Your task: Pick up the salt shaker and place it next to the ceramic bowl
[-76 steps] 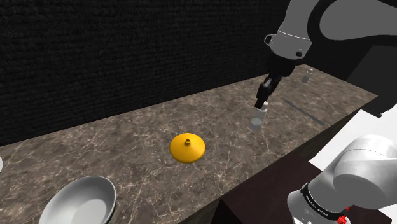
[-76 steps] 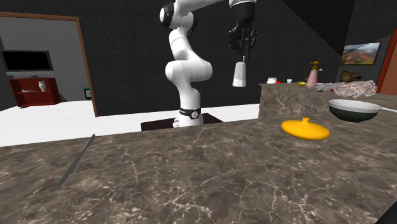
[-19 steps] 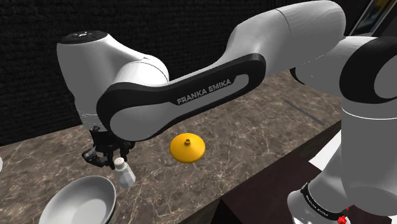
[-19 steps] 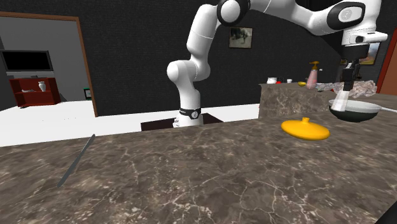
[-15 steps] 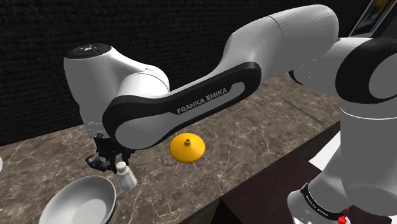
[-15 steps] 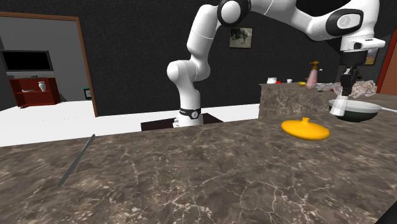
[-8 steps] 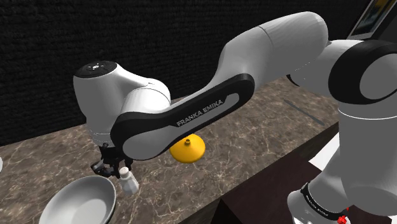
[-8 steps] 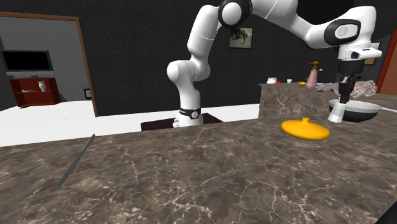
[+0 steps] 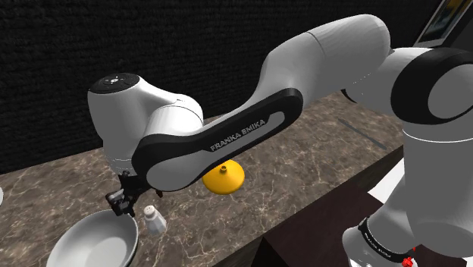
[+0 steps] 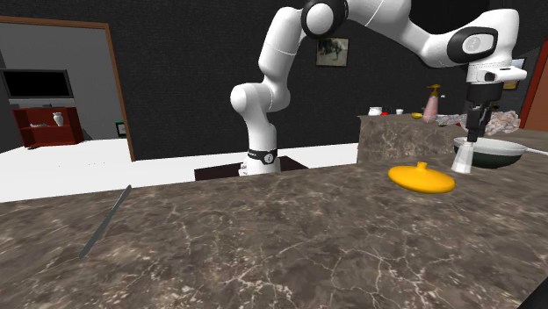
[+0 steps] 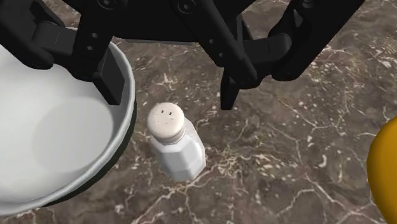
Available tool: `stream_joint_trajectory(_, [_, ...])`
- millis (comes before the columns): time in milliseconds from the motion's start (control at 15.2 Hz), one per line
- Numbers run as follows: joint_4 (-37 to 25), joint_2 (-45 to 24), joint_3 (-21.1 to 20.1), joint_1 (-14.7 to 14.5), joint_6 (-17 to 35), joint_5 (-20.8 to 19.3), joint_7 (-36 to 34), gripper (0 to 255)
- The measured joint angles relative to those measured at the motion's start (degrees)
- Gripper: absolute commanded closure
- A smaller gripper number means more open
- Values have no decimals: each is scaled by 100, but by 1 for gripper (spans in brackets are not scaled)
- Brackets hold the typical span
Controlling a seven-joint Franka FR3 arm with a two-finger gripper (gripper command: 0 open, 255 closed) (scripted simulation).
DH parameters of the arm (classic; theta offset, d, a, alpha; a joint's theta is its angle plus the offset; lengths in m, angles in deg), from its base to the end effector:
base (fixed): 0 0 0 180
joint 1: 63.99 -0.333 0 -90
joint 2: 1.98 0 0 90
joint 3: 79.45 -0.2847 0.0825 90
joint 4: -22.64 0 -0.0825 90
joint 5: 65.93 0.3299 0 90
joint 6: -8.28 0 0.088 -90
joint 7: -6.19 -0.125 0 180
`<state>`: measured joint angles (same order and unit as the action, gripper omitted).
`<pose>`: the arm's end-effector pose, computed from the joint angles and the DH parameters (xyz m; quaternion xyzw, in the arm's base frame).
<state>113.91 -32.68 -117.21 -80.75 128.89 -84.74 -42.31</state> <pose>0.4221 0.4635 0.3595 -0.9949 -0.0880 -0.0203 0.0458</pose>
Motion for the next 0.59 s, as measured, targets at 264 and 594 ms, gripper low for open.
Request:
stream_joint_trajectory(264, [0, 0, 0, 0, 0, 0, 0, 0])
stream_joint_trajectory(594, [-288, 260, -115, 70, -498, 189, 118, 0])
